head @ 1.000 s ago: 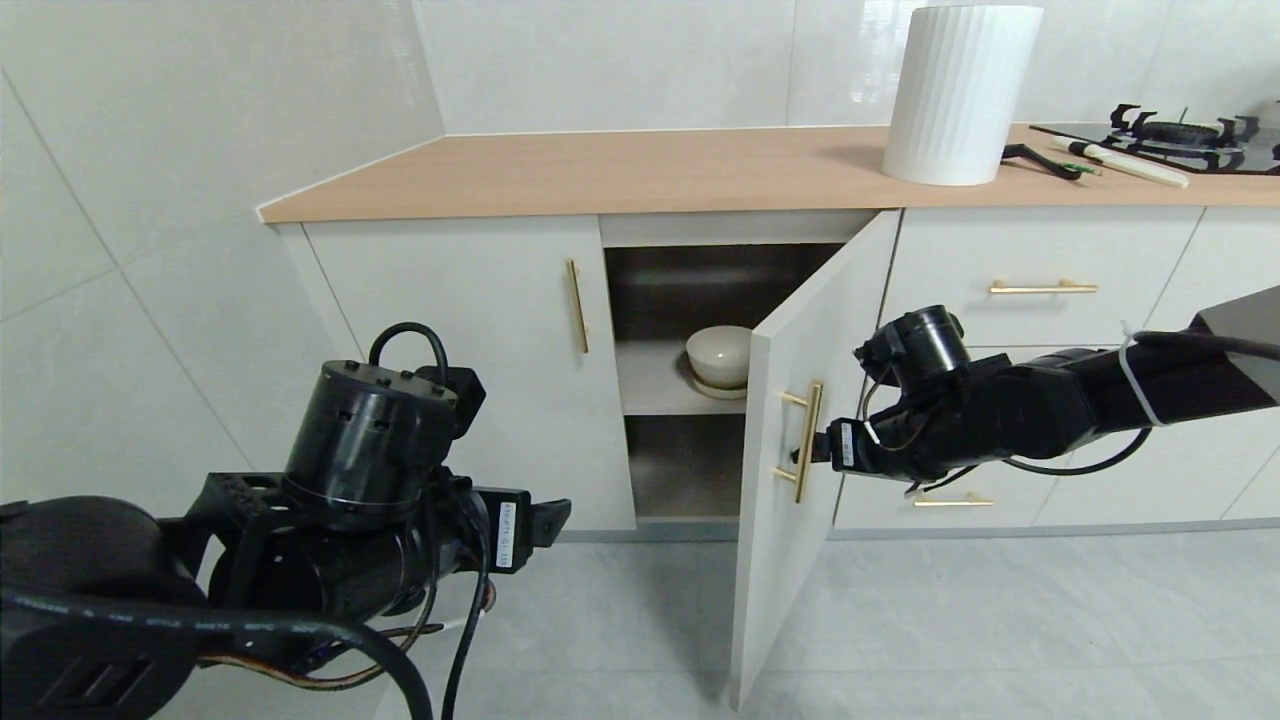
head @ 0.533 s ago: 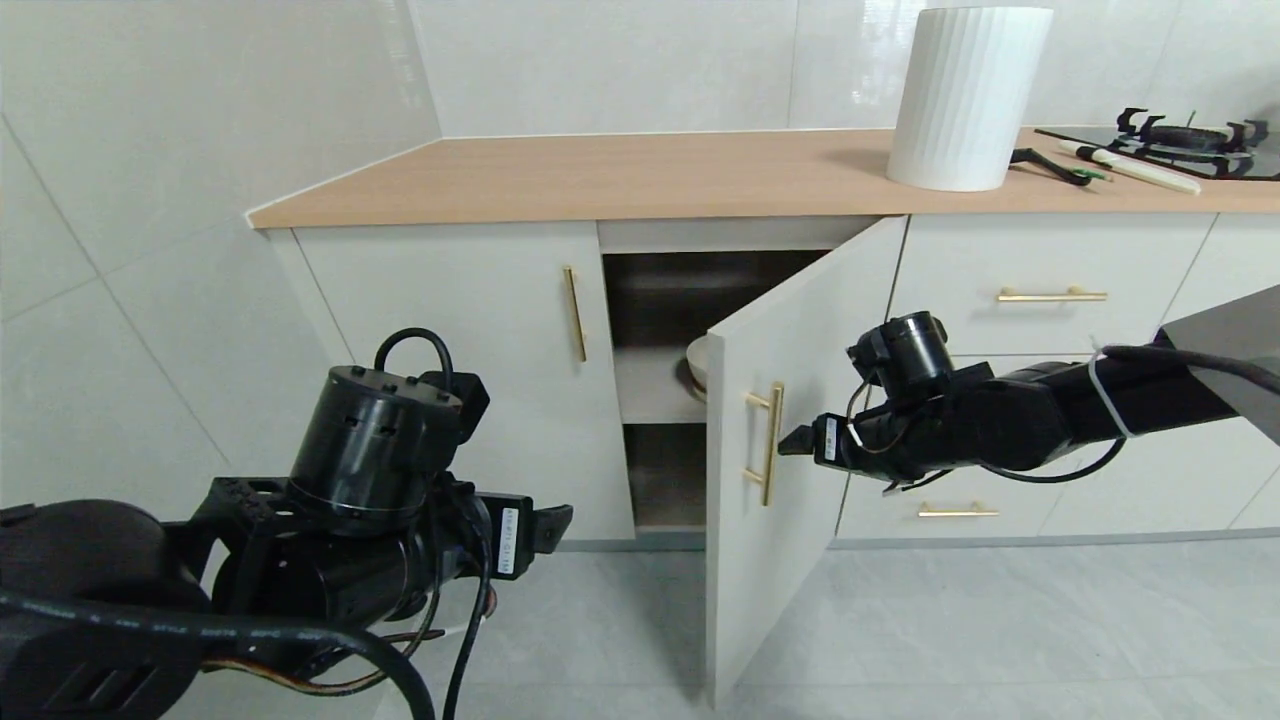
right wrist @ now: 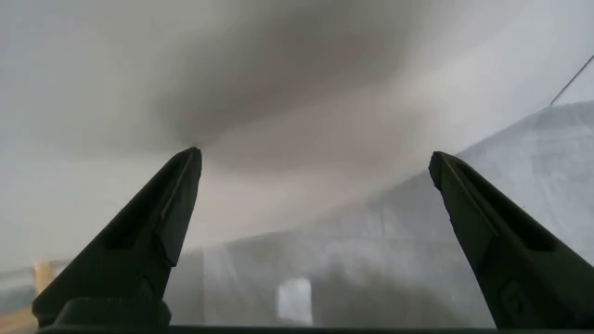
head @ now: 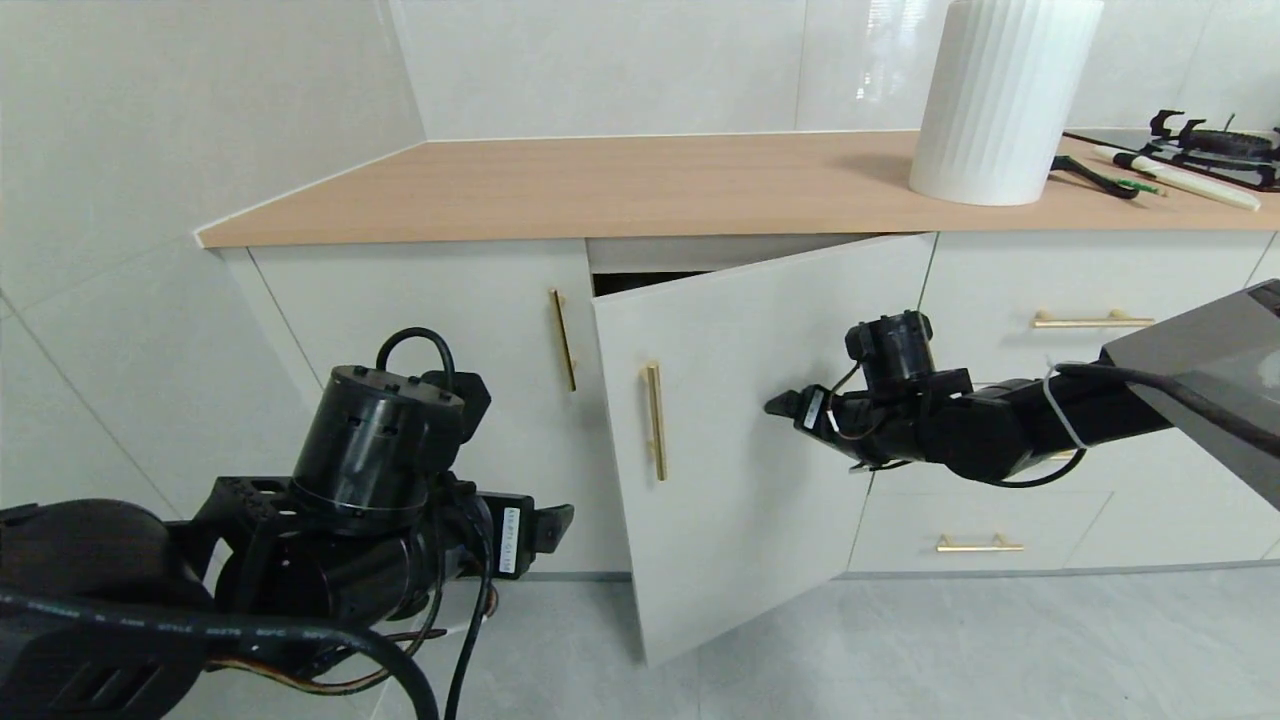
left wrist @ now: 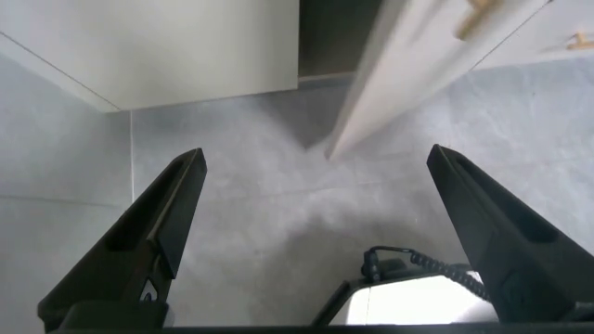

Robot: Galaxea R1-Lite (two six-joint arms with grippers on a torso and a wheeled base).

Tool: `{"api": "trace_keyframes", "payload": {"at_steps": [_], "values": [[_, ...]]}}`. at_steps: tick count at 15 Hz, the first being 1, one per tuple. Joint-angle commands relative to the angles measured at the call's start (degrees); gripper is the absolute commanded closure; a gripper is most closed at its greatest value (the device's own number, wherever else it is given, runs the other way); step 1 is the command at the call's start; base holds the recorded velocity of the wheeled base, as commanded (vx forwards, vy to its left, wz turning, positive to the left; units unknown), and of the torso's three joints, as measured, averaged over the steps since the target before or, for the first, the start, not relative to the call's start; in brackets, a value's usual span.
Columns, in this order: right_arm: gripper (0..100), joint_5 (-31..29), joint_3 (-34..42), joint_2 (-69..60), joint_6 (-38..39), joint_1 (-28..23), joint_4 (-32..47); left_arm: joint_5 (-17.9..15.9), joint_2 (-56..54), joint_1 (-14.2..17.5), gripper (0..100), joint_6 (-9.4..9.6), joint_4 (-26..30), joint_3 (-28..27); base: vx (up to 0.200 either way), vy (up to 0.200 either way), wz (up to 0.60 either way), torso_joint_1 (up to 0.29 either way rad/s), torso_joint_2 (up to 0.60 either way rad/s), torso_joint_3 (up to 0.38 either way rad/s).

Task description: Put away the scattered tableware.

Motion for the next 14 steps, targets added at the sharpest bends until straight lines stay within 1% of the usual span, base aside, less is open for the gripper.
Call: {"api": "trace_keyframes", "payload": {"at_steps": [1, 5, 10, 14], "values": [[0, -2.48, -2.02, 2.37, 0.96, -0.09, -0.38, 0.06, -0.15, 0.11, 0, 0.01, 0.01, 0.04, 0.0, 0.0, 0.0, 0.0, 0.0, 0.0], [0, -6.7, -8.0, 4.83, 7.2, -0.8, -0.56, 0.06, 0.11, 0.11, 0, -0.08, 0.01, 0.04, 0.0, 0.0, 0.0, 0.0, 0.0, 0.0], [0, -10.92, -13.62, 8.17, 9.66, -2.73, -0.56, 0.06, 0.2, 0.11, 0, -0.08, -0.08, 0.04, 0.0, 0.0, 0.0, 0.0, 0.0, 0.0], [0, -13.12, -16.52, 9.93, 10.18, -3.7, -0.47, 0.06, 0.29, 0.11, 0, -0.08, -0.08, 0.04, 0.0, 0.0, 0.0, 0.0, 0.0, 0.0]]}}
